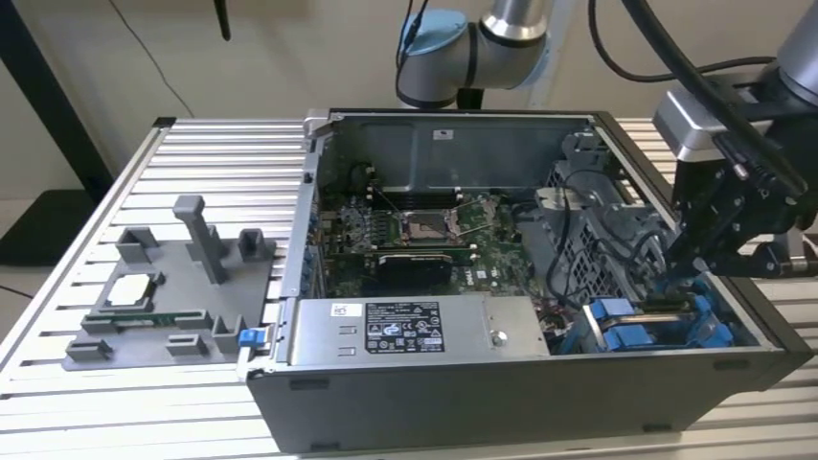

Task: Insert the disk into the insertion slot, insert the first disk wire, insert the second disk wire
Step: 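Insert the second disk wire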

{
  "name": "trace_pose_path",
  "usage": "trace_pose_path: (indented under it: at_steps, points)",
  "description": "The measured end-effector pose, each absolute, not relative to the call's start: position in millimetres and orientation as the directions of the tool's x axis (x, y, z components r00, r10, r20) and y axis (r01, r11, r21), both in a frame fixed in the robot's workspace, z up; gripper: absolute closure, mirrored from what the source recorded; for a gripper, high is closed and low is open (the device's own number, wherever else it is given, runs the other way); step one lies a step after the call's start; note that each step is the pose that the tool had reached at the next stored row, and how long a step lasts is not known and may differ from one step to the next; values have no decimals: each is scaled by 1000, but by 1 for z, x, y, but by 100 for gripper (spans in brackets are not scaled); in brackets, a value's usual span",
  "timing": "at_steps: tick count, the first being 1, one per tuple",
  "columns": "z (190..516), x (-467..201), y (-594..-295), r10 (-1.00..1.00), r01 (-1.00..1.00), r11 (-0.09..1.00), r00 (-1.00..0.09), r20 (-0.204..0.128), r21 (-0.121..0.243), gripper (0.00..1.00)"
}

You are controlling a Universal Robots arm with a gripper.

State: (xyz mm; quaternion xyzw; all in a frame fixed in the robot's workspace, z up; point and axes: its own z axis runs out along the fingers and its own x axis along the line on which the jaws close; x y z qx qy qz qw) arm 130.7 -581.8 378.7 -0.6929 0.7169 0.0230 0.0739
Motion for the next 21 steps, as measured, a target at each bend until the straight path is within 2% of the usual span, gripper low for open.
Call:
trace_pose_path:
  at_steps: [21]
  points:
    - [388, 131, -582, -990, -997, 39, -29, -138, -69, 0]
